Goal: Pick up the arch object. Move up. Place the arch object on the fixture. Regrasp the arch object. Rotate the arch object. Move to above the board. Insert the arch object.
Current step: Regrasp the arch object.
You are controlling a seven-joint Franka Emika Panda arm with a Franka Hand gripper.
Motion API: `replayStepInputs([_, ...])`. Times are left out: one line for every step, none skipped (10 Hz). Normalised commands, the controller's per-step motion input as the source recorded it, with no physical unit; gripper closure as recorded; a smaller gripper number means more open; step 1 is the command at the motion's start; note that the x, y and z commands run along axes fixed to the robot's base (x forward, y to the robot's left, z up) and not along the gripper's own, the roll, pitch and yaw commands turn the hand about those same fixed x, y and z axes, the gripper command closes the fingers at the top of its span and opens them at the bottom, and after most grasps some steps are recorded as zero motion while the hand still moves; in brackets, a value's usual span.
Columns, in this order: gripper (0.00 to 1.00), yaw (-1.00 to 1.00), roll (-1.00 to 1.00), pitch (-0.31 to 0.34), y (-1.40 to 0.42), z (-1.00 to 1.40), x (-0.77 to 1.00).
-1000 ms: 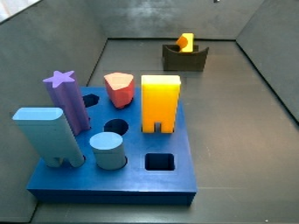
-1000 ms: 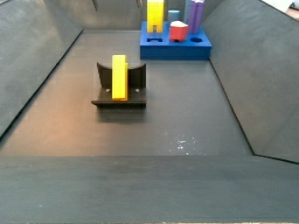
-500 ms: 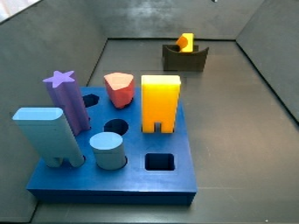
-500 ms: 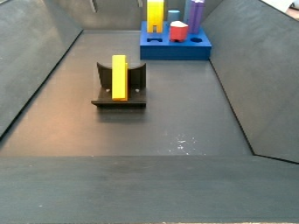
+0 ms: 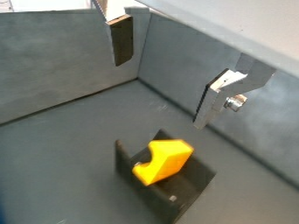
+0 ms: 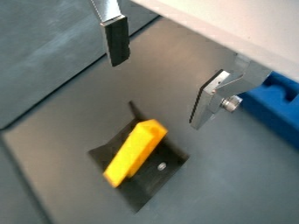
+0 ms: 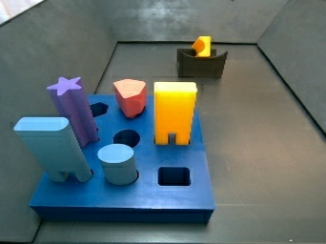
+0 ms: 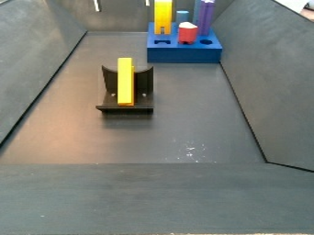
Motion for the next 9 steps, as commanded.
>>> replayStepInputs([0.00,0.04,1.00,0.004,-0.02,0.00,0.00])
replayStepInputs([0.00,0.04,1.00,0.009,-0.02,-0.01,0.01])
replayStepInputs([0.00,0.04,1.00,0.019,-0.02,0.00,0.03])
replayStepInputs([0.00,0.05,1.00,0.030,-0.03,0.00,0.04])
replayStepInputs([0.00,0.05,1.00,0.039,-0.03,-0.01,0.05])
replayStepInputs([0.00,0.06,1.00,0.063,-0.03,-0.01,0.07])
replayStepInputs([0.00,0.07,1.00,0.086,-0.03,-0.01,0.07])
replayStepInputs([0.00,0.10,1.00,0.118,-0.04,-0.01,0.08])
replayStepInputs([0.00,0.10,0.90,0.125,-0.04,-0.01,0.08])
